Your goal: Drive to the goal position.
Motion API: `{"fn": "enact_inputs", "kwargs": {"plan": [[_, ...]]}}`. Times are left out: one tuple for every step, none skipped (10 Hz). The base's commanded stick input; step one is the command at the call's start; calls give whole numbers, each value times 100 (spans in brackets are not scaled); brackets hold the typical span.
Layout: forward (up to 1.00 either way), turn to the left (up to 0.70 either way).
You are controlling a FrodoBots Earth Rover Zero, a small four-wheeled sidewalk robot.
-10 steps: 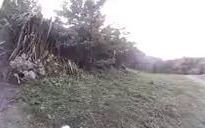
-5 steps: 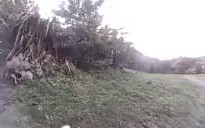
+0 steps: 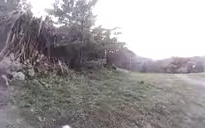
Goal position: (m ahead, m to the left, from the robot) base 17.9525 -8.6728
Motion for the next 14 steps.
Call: {"fn": "enact_inputs", "kwargs": {"plan": [[0,-70],[0,-70],[0,-70],[0,-70],[0,-70],[0,-70],[0,-70],[0,-59],[0,-28],[0,0],[0,0],[0,0],[0,0],[0,0]]}}
